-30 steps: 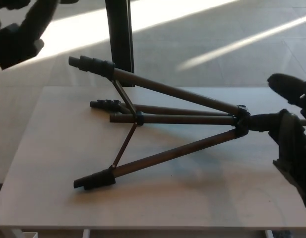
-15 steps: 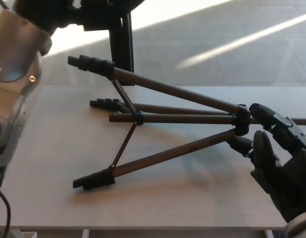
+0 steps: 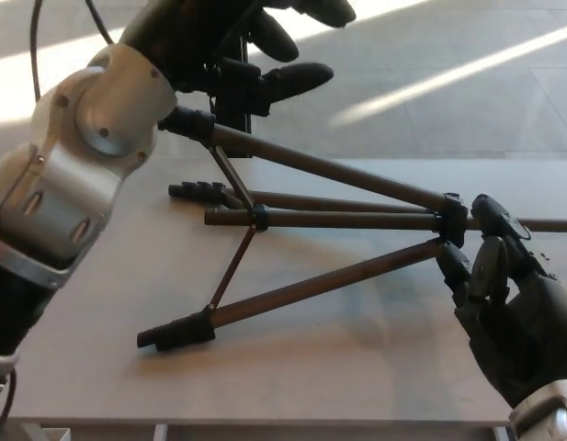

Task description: Use both hands of the robot to pick up the tripod lying in the middle of the desk and make it stand upright on the desk

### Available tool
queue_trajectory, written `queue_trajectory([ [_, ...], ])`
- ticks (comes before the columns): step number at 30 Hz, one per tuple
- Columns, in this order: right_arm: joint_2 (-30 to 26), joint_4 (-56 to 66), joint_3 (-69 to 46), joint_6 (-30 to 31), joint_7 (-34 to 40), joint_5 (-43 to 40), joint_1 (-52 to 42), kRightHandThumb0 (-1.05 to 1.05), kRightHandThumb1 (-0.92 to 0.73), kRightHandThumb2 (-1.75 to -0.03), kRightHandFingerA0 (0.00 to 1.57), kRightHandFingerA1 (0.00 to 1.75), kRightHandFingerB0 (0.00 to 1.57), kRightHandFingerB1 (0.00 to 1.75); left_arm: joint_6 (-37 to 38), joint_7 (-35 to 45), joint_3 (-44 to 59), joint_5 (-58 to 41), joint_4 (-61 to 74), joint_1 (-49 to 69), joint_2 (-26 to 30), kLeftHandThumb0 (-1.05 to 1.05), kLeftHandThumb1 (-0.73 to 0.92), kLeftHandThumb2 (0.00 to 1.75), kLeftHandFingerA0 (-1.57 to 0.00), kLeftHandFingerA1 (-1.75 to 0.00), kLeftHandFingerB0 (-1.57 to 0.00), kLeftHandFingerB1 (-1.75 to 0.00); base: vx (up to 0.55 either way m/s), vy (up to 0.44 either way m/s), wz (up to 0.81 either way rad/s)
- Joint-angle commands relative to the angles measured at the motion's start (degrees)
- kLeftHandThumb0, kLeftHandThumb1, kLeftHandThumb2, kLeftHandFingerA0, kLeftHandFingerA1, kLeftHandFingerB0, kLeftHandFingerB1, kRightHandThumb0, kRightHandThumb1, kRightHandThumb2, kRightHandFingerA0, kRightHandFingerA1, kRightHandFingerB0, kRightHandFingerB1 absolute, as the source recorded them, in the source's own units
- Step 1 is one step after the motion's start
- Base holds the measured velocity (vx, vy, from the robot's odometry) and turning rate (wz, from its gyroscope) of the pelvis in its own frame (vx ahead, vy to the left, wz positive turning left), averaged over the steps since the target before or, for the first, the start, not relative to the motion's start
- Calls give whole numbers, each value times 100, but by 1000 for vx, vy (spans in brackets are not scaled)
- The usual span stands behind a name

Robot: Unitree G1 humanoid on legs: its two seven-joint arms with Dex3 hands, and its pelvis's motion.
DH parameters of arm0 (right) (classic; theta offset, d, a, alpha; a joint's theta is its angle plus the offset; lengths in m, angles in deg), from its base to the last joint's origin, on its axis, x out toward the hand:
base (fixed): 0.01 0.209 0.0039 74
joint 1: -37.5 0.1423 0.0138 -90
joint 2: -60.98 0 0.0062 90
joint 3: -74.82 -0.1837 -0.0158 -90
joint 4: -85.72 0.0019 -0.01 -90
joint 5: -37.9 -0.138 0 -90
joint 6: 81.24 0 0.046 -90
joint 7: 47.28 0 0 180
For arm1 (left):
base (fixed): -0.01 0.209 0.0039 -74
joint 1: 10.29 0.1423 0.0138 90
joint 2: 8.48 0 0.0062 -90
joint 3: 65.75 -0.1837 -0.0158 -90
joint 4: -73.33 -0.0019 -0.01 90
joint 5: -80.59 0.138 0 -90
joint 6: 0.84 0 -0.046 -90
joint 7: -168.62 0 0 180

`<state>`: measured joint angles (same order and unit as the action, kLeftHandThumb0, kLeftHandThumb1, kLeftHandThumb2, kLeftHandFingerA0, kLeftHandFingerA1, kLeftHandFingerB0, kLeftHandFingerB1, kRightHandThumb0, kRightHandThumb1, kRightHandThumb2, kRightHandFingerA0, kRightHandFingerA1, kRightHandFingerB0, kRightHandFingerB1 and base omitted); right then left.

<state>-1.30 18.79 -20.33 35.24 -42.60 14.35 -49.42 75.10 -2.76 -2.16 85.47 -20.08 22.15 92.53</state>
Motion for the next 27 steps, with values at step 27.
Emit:
queue_trajectory([
  [27,530,-315,524,1171,189,-951,-808,-85,-86,-66,23,62,37,42,211,-1502,-4307,4290,-4958,-2539,-1336,-85,75,63,-23,-61,-35,-46,0,0,0],
])
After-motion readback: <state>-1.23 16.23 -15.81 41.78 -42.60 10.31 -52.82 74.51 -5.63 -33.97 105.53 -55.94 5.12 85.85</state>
